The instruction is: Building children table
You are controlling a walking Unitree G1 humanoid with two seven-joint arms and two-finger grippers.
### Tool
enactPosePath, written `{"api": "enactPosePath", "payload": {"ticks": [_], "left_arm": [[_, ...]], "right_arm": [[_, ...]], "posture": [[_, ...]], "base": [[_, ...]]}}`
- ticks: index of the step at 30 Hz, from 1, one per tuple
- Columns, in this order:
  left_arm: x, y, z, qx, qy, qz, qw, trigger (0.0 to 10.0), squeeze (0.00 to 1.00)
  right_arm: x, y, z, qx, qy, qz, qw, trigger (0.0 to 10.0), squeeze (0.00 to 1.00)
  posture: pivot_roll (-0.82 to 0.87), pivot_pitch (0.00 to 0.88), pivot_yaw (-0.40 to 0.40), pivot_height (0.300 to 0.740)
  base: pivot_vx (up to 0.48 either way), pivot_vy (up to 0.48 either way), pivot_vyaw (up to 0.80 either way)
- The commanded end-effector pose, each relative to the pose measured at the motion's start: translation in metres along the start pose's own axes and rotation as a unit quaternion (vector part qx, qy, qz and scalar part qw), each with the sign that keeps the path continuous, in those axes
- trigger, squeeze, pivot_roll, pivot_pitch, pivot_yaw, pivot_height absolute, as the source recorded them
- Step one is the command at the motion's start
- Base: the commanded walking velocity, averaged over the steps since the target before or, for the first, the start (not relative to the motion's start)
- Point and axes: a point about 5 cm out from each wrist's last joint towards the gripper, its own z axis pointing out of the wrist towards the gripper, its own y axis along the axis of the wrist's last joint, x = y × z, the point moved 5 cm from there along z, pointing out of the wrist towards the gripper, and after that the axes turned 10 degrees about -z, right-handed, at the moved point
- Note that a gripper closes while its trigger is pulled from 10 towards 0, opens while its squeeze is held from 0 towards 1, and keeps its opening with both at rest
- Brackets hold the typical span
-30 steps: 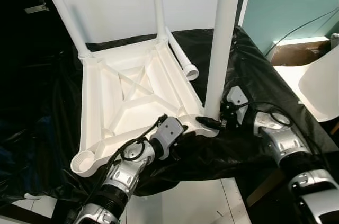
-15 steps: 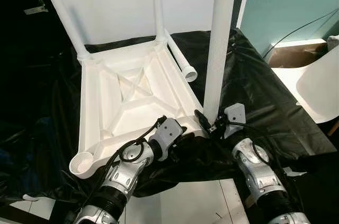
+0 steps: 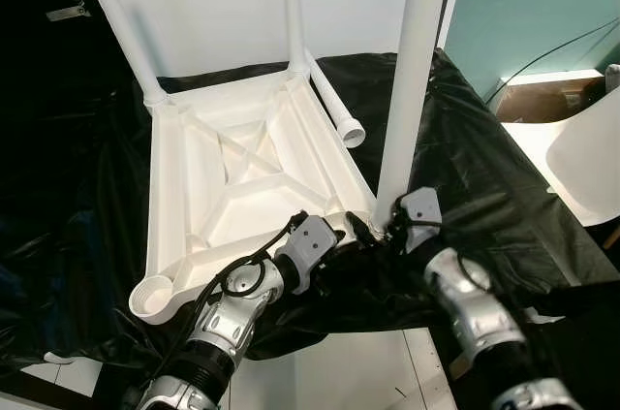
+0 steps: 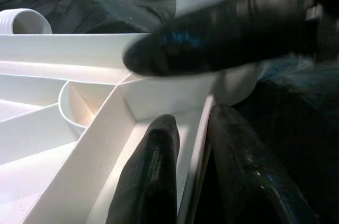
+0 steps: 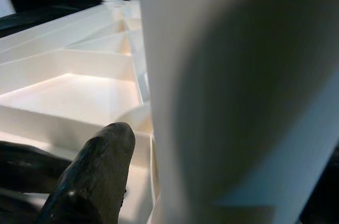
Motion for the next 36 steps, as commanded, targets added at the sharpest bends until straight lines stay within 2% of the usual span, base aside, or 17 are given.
{"api": "enactPosePath", "payload": {"ticks": [1,5,10,11,12,13,22,24,26,27,28,31,32,33,36], "left_arm": [[-0.012,-0.036,-0.004,0.06,-0.02,-0.031,0.998,10.0,0.0],[-0.012,-0.035,-0.004,0.059,-0.019,-0.031,0.998,10.0,0.0],[-0.011,-0.036,-0.005,0.06,-0.017,-0.032,0.998,10.0,0.0],[-0.011,-0.036,-0.005,0.06,-0.017,-0.032,0.998,10.0,0.0],[-0.011,-0.036,-0.005,0.06,-0.017,-0.032,0.998,10.0,0.0],[-0.011,-0.036,-0.005,0.059,-0.017,-0.032,0.998,10.0,0.0],[-0.011,-0.036,-0.007,0.059,-0.015,-0.032,0.998,10.0,0.0],[-0.011,-0.036,-0.007,0.059,-0.016,-0.032,0.998,10.0,0.0],[-0.011,-0.036,-0.007,0.059,-0.016,-0.032,0.998,10.0,0.0],[-0.011,-0.036,-0.007,0.059,-0.015,-0.032,0.998,10.0,0.0],[-0.012,-0.035,-0.007,0.058,-0.015,-0.032,0.998,10.0,0.0],[-0.012,-0.035,-0.007,0.058,-0.015,-0.032,0.998,10.0,0.0],[-0.012,-0.035,-0.006,0.058,-0.016,-0.032,0.998,10.0,0.0],[-0.012,-0.035,-0.006,0.058,-0.016,-0.032,0.998,10.0,0.0],[-0.012,-0.035,-0.006,0.059,-0.018,-0.031,0.998,10.0,0.0]], "right_arm": [[0.0,0.003,0.001,-0.01,0.045,-0.019,0.999,10.0,0.0],[-0.017,0.003,0.003,-0.001,0.071,-0.05,0.996,10.0,0.0],[-0.029,0.007,0.007,0.007,0.088,-0.042,0.995,10.0,0.0],[-0.029,0.006,0.007,0.01,0.098,-0.048,0.994,4.6,0.0],[-0.029,0.005,0.007,0.011,0.106,-0.052,0.993,4.6,0.0],[-0.028,0.002,0.006,0.018,0.113,-0.051,0.992,0.0,0.0],[-0.018,-0.006,0.004,0.028,0.127,-0.031,0.991,0.0,0.0],[-0.035,-0.006,0.012,0.029,0.006,0.022,0.999,0.0,0.0],[-0.035,-0.006,0.012,0.029,0.006,0.022,0.999,0.0,0.0],[-0.035,-0.008,0.01,0.032,-0.055,0.049,0.997,0.0,0.0],[-0.028,-0.011,0.007,0.033,-0.095,0.067,0.993,0.0,0.0],[-0.022,-0.012,0.005,0.033,-0.112,0.074,0.99,0.0,0.0],[-0.012,-0.013,0.003,0.034,-0.128,0.076,0.988,0.0,0.0],[-0.012,-0.013,0.003,0.034,-0.128,0.076,0.988,0.0,0.0],[0.003,-0.011,0.004,0.031,-0.163,0.092,0.982,0.0,0.0]], "posture": [[-0.07,0.0,0.025,0.74],[-0.06,0.0,0.023,0.74],[-0.06,0.0,0.022,0.74],[-0.06,0.0,0.022,0.74],[-0.06,0.0,0.021,0.74],[-0.06,0.0,0.02,0.74],[-0.06,0.0,0.023,0.74],[-0.05,0.0,0.021,0.74],[-0.05,0.0,0.021,0.74],[-0.05,0.0,0.022,0.74],[-0.06,0.0,0.024,0.74],[-0.06,0.0,0.024,0.74],[-0.06,0.0,0.026,0.74],[-0.06,0.0,0.026,0.74],[-0.05,0.0,0.028,0.74]], "base": [[0.0,0.0,0.0],[0.0,0.0,0.0],[0.0,0.0,0.0],[0.0,0.0,0.0],[0.0,0.0,0.0],[0.0,0.0,0.0],[0.0,0.0,0.0],[0.0,0.0,0.0],[0.0,0.0,0.0],[0.0,0.0,0.0],[0.0,0.0,0.0],[0.0,0.0,0.0],[0.0,0.0,0.0],[0.0,0.0,0.0],[0.0,0.0,0.0]]}}
